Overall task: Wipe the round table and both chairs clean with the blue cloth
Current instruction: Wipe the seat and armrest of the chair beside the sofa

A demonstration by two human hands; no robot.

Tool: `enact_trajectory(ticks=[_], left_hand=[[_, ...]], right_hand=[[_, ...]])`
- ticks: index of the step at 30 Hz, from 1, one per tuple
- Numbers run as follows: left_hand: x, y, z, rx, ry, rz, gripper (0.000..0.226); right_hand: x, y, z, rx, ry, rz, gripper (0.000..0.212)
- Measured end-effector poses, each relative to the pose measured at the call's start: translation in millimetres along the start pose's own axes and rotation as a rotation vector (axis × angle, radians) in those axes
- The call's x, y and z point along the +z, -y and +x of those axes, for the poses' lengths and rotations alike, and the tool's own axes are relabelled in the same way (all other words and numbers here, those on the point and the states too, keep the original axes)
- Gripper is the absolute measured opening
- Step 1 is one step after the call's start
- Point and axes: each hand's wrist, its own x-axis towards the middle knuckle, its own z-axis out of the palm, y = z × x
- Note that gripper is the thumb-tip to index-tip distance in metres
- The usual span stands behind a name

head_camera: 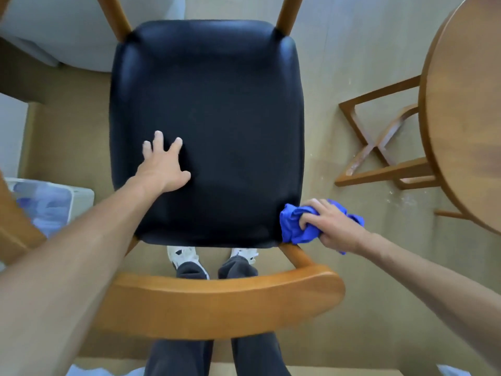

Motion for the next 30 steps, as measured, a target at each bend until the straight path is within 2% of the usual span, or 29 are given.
enact_trajectory(ticks=[3,6,9,11,15,18,20,22,26,29,30], left_hand=[[-10.2,0.7,-23.3,0.099,0.1,-0.032,0.061],[-23.8,-3.0,-56.2,0.162,0.084,-0.094,0.055],[-41.0,-5.0,-87.8,0.237,0.027,-0.132,0.05],[-53.8,-0.2,-105.1,0.274,-0.004,-0.155,0.048],[-73.6,21.8,-134.1,0.318,-0.076,-0.181,0.044],[-81.3,48.0,-151.8,0.358,-0.12,-0.194,0.041],[-84.5,65.6,-160.0,0.385,-0.173,-0.205,0.039],[-86.3,81.0,-166.5,0.403,-0.244,-0.245,0.036],[-81.5,108.9,-183.6,0.453,-0.402,-0.355,0.031],[-69.7,123.8,-203.0,0.429,-0.496,-0.412,0.031],[-62.9,126.5,-210.1,0.413,-0.53,-0.395,0.035]], right_hand=[[-27.1,23.6,2.8,0.153,-0.171,0.188,0.043],[-67.1,56.2,-6.6,0.316,-0.432,0.385,0.042],[-109.2,100.9,-34.5,0.341,-0.626,0.442,0.046],[-118.9,132.0,-58.9,0.331,-0.653,0.447,0.051],[-66.2,190.9,-87.2,0.468,-0.63,0.399,0.052],[-12.8,237.1,-68.3,0.697,-0.823,0.217,0.045],[-1.1,276.4,-34.2,0.786,-0.951,0.151,0.037],[1.6,330.3,10.0,0.744,-0.921,0.146,0.036],[2.2,440.4,86.5,0.68,-0.652,0.296,0.054],[-10.5,452.4,94.9,0.607,-0.593,0.396,0.064],[-17.3,442.8,83.9,0.537,-0.552,0.567,0.064]])
